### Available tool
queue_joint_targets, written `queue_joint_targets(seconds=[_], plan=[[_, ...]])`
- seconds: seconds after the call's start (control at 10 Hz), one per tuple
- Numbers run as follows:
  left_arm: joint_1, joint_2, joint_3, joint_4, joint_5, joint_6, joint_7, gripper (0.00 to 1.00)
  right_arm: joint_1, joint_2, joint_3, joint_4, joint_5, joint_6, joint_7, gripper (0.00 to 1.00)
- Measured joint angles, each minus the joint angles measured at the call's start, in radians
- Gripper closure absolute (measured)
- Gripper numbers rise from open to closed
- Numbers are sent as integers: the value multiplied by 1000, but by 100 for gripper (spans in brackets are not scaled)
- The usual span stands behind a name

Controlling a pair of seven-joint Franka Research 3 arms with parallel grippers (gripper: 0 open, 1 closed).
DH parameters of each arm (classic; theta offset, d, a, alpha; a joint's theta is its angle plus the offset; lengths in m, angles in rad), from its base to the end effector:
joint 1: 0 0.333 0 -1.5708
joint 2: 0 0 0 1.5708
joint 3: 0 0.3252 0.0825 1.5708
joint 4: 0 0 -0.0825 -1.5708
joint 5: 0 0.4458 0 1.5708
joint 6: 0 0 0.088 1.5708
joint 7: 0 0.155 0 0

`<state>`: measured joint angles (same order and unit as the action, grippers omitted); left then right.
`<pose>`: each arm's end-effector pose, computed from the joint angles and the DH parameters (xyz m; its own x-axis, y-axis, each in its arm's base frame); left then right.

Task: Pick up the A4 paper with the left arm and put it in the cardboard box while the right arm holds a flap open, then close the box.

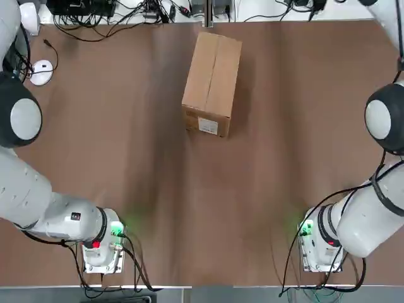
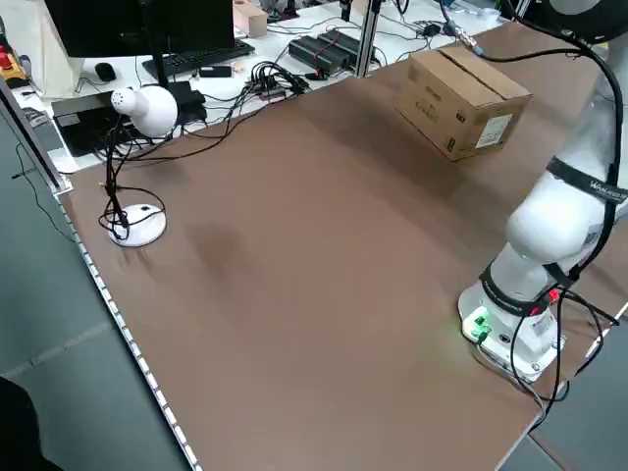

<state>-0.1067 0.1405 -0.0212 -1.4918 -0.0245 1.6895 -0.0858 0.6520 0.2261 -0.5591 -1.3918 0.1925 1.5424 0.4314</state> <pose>0.6681 -0.0887 0.5487 0.9978 -0.0387 0.0546 -0.0405 -0.9987 0.0322 0.6620 0.1263 0.5520 0.9450 -0.3198 -0.0686 -0.3234 -0.9450 -0.0490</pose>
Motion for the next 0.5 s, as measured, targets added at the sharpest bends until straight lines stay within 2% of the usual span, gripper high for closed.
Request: queue_joint_targets(seconds=[0.1, 0.2, 0.3, 0.4, 0.5], plan=[[-1, 0, 0, 0, 0, 0, 0, 0, -37, -2, -27, 20, -6, -17, -65, 0], [-2, 2, 0, -1, 0, 0, 0, 0, -103, -4, -30, 29, -11, -25, -144, 0], [-3, 3, -1, -1, 0, 0, 0, 0, -185, -3, -8, 30, -19, -26, -226, 0], [-4, 5, -1, -2, 0, 0, 0, 0, -289, -3, 51, 31, -35, -27, -292, 0], [-6, 6, -1, -2, 0, 0, 0, 0, -389, -2, 130, 31, -62, -27, -335, 0]])
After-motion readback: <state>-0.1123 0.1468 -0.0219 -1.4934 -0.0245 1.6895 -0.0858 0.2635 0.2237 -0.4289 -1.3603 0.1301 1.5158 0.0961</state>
